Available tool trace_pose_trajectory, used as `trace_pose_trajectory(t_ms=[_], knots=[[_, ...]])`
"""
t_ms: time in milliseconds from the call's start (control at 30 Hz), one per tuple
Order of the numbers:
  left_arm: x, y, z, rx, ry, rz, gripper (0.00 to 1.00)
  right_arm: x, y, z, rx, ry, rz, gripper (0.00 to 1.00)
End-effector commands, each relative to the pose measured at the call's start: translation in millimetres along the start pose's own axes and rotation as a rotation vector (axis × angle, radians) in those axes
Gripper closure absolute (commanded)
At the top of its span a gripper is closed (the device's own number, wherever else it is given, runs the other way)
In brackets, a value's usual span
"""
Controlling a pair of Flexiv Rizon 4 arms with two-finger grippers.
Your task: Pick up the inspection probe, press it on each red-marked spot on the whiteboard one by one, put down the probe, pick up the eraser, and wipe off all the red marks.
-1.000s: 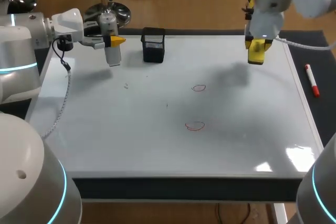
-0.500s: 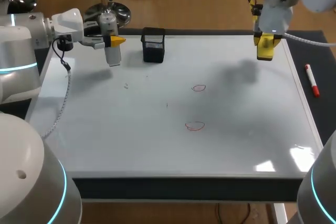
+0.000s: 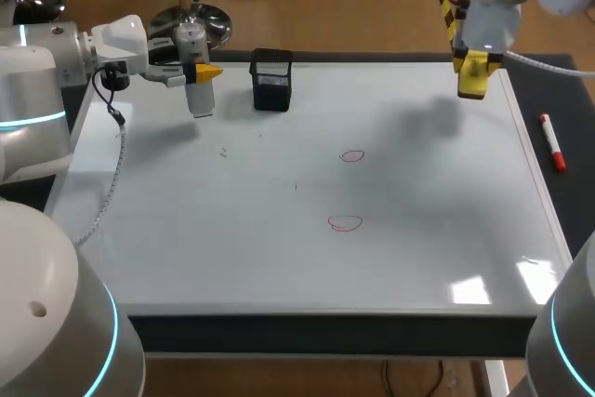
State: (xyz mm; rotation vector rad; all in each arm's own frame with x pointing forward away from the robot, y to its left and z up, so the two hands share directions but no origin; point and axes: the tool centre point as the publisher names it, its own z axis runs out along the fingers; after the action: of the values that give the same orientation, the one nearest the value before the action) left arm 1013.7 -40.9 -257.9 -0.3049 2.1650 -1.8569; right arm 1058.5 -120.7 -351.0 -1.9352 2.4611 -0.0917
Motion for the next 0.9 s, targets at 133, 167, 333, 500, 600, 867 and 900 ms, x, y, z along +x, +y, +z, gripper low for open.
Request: trace_pose_trajectory(t_ms=[133, 167, 333, 500, 600, 867, 900], knots=[[-0.1, -0.7, -0.2, 0.001, 0.000, 0.000, 1.00, -6.9, -9.2, 2.2, -0.036, 0.005, -0.015, 1.00], [-0.1, -0.7, -0.2, 0.001, 0.000, 0.000, 1.00, -6.8, -9.5, 2.4, -0.036, 0.003, -0.011, 1.00], [-0.1, -0.7, -0.2, 0.001, 0.000, 0.000, 1.00, -6.8, -9.5, 2.4, -0.036, 0.003, -0.011, 1.00], [-0.1, -0.7, -0.2, 0.001, 0.000, 0.000, 1.00, -6.8, -9.5, 2.4, -0.036, 0.003, -0.011, 1.00], [-0.1, -0.7, -0.2, 0.001, 0.000, 0.000, 1.00, -6.8, -9.5, 2.4, -0.036, 0.003, -0.011, 1.00], [-0.2, -4.7, -6.3, -0.018, 0.008, -0.003, 1.00, -6.8, -9.5, 2.4, -0.036, 0.003, -0.011, 1.00], [0.2, -7.7, -4.8, -0.011, 0.022, -0.001, 1.00, -6.8, -9.5, 2.4, -0.036, 0.003, -0.011, 1.00]])
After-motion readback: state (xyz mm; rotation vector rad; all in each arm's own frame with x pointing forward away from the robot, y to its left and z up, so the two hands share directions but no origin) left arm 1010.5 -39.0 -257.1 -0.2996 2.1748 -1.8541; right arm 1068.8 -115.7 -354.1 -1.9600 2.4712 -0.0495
